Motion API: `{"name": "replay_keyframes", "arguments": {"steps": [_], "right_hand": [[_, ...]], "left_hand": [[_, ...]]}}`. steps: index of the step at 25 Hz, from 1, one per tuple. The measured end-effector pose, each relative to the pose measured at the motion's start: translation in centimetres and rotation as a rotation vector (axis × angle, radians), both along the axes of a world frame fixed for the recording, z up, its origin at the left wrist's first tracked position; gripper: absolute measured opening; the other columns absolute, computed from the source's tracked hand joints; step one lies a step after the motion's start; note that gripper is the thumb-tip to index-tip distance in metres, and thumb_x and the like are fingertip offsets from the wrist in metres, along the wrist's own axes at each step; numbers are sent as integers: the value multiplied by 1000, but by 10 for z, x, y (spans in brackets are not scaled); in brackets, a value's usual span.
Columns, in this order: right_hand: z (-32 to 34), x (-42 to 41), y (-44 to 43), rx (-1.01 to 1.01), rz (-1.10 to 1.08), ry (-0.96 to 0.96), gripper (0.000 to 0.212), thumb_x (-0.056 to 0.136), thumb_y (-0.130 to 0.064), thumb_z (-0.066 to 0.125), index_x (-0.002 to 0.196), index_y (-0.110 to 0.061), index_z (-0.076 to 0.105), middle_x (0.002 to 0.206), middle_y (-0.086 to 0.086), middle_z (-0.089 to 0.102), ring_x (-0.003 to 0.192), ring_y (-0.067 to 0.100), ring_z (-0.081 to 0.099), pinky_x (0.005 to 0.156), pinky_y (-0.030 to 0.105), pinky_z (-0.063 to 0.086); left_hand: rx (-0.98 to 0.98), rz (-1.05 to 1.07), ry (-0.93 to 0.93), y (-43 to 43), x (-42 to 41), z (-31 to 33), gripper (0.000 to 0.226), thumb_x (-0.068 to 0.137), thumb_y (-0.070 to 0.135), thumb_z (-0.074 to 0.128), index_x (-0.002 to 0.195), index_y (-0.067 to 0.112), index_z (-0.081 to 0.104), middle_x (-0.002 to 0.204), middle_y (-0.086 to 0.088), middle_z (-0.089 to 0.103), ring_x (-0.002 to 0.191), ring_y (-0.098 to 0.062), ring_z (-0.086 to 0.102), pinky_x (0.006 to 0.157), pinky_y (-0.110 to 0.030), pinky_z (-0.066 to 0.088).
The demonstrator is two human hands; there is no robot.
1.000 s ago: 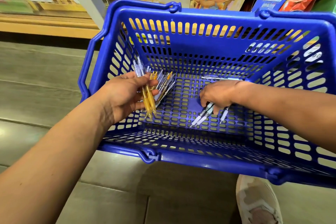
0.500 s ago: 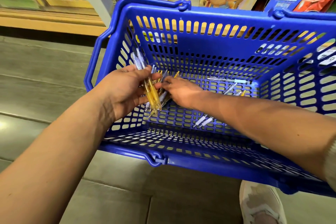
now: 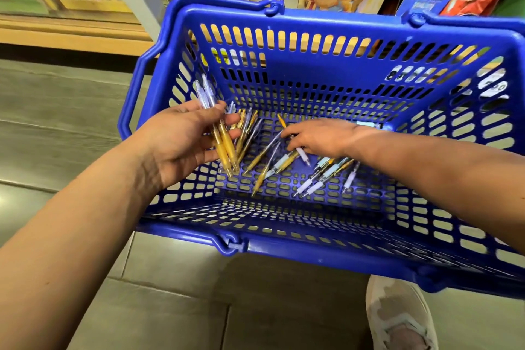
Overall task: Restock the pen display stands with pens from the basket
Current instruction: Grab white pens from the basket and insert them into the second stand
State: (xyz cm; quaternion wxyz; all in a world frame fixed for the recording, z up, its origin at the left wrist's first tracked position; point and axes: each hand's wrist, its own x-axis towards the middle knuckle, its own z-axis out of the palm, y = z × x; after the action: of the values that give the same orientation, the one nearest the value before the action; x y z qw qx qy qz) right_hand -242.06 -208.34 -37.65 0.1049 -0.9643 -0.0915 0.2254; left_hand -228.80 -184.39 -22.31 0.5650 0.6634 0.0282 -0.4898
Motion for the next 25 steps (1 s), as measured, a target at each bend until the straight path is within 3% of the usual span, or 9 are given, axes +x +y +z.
{"name": "replay_keyframes", "arguments": {"steps": [3,5,7,8,10,12,18,21,25], "right_hand": [[8,-8,-15,-83,-7,59,79,82,16,59,144,-33,51,164,-17,22,146,19,37,101,33,47],[15,-12,-22,-118,-79,48,91,78,20,57,147,-38,46,165,-22,16,145,17,38,77,23,50],[19,-16,-20,-104,-210,-9,78,86,13,57,146,-36,46,160,-18,29,139,19,45,72,23,50],[19,-16,-14,-70,-300,-58,58,92,4,56,139,-32,52,148,-12,45,129,21,53,78,28,52],[17,-16,2,-83,-426,-80,9,102,-23,52,106,-26,60,108,-3,63,96,20,66,73,30,52],[8,-14,16,-154,-376,29,26,103,-45,49,93,-23,57,88,1,65,77,16,67,68,31,54],[1,-11,17,-74,-351,99,17,100,-13,53,91,-25,61,100,-4,54,87,18,59,77,38,56],[3,-17,2,-69,-224,55,22,99,-9,56,112,-25,62,109,0,53,90,21,55,67,30,49],[1,-26,-2,-192,-125,-57,27,100,-12,58,127,-18,58,115,2,55,100,22,58,73,30,50]], "left_hand": [[-2,-8,1,-2,-3,-2,9,99,17,60,106,12,63,97,-10,79,86,-23,78,66,-39,63],[3,-16,0,-2,-3,-3,11,100,16,60,108,12,64,100,-11,79,89,-24,78,65,-38,63],[10,-17,-3,-2,-3,-3,11,100,16,59,108,12,65,103,-12,78,91,-25,77,66,-39,63],[13,-16,-4,-2,-3,-3,11,100,16,59,108,13,65,103,-12,78,91,-25,77,66,-39,63],[17,-20,-6,-3,-4,-3,11,100,17,60,108,13,65,102,-11,78,90,-24,77,67,-39,64],[21,-26,-2,-3,-5,-4,11,100,17,59,109,13,64,101,-11,78,89,-24,77,68,-39,63],[42,-16,4,2,-1,-7,11,101,17,58,107,14,67,104,-11,78,92,-25,77,67,-39,63],[52,-32,-1,3,0,-8,10,102,17,58,103,16,67,103,-9,79,91,-23,77,65,-37,63],[80,-63,-9,2,-3,-12,8,101,19,59,102,16,66,103,-5,79,87,-18,77,62,-33,61]]}}
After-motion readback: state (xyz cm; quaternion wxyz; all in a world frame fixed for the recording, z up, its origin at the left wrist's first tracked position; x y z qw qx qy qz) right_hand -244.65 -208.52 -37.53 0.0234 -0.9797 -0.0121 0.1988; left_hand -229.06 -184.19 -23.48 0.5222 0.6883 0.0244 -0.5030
